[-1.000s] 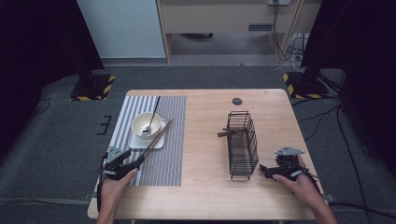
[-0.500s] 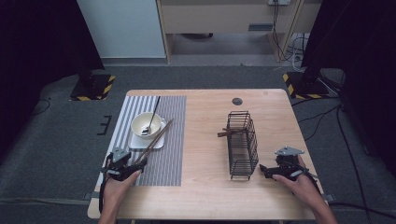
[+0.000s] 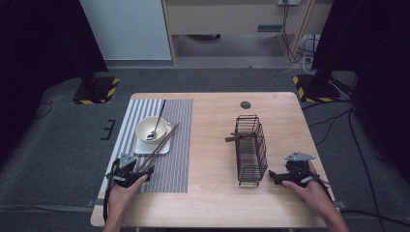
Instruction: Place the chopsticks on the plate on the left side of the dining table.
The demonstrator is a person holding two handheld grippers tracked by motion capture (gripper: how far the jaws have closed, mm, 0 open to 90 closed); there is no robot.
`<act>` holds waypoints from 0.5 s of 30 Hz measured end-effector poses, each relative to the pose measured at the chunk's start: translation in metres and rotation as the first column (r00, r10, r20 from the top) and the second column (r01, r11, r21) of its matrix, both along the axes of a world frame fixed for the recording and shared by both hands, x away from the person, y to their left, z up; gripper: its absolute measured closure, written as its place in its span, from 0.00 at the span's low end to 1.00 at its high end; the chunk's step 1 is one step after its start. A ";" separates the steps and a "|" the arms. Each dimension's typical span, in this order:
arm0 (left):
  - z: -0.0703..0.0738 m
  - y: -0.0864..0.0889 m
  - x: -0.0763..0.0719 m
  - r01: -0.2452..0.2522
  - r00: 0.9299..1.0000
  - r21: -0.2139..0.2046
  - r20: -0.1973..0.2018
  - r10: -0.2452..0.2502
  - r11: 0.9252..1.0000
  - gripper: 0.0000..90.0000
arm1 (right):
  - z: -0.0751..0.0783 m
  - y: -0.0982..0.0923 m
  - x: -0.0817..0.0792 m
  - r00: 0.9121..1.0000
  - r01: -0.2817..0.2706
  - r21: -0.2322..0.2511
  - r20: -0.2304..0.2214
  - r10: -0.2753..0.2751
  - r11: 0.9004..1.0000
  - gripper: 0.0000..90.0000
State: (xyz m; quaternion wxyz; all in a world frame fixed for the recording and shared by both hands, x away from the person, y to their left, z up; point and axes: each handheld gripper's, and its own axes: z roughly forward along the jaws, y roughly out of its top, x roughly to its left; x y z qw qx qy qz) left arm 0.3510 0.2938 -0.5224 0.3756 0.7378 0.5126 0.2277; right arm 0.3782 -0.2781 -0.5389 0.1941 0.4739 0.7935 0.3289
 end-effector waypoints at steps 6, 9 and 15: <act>-0.001 0.000 0.000 0.002 1.000 0.017 -0.006 -0.002 1.000 0.20 | 0.000 0.000 0.000 1.000 0.000 0.000 -0.002 0.000 1.000 0.00; -0.002 0.000 0.000 0.000 1.000 0.028 -0.013 0.000 1.000 0.22 | 0.000 0.000 0.000 1.000 0.000 0.000 -0.002 0.000 1.000 0.00; -0.005 -0.001 0.002 0.002 1.000 0.052 -0.028 0.000 0.999 0.25 | 0.000 0.000 0.000 1.000 -0.001 0.001 -0.002 0.001 1.000 0.00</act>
